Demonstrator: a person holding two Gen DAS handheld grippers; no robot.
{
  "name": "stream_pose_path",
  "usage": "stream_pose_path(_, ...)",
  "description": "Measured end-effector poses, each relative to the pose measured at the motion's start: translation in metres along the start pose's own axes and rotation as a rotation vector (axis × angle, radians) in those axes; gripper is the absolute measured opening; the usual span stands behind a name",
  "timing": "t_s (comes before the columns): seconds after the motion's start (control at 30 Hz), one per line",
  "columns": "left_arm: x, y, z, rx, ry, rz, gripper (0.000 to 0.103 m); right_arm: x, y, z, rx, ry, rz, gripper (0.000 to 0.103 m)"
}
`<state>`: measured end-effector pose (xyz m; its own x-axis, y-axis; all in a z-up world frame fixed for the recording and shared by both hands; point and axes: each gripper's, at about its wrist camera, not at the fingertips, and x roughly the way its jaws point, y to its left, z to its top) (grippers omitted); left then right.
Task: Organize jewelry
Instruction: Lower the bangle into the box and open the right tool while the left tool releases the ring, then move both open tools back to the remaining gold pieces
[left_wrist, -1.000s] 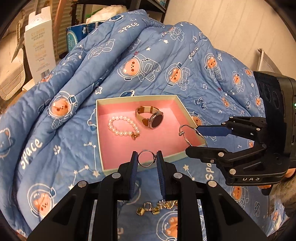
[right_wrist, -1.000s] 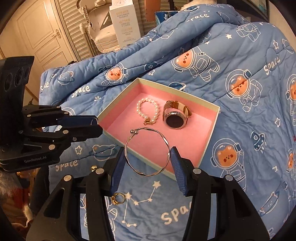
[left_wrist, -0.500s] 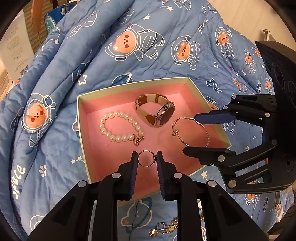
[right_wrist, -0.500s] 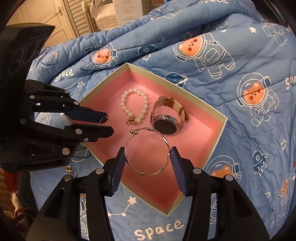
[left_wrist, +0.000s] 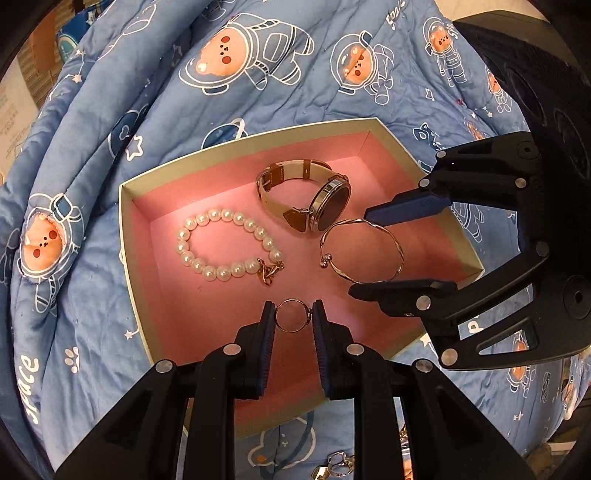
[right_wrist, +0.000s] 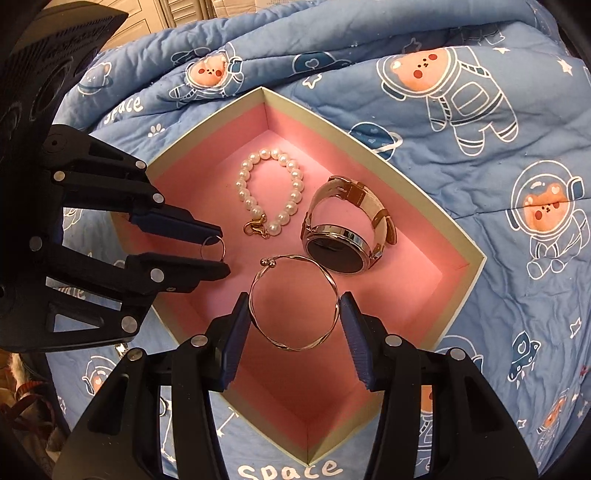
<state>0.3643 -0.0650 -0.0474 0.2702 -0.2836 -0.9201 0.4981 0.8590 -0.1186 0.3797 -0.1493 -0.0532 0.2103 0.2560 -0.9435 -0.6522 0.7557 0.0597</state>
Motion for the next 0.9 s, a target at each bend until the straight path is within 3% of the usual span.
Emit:
stream_pose_path(0.17,0.004,-0.001,0.003,0.017,0.006,0.004,0.020,0.013,-0.002,0.003,-0.031,0.050,-0.012,0.050)
stream_pose_path(0.4,0.007,-0.002,0.005,0.010,-0.008,0.001,0.020,0.016,-0.001,0.005,-0.026,0.041,-0.018,0.050)
stream_pose_path(0.5,0.005,-0.003,0.004,0.029,-0.017,0.010,0.023,0.018,0.000,0.008,-0.022,0.032,-0.026,0.061)
stream_pose_path(0.57,0.001,-0.005,0.002,0.041,-0.033,0.023,0.037,0.017,0.002,0.009,-0.023,0.019,-0.029,0.064)
stream_pose_path(0.73,-0.018,-0.002,0.001,0.055,-0.079,0.042,0.043,0.010,0.002,0.007,-0.031,0.002,-0.031,0.064)
stream_pose_path(0.9,-0.053,0.011,-0.010,0.025,-0.173,0.068,0.064,-0.017,0.005,-0.004,-0.010,-0.089,-0.015,0.064)
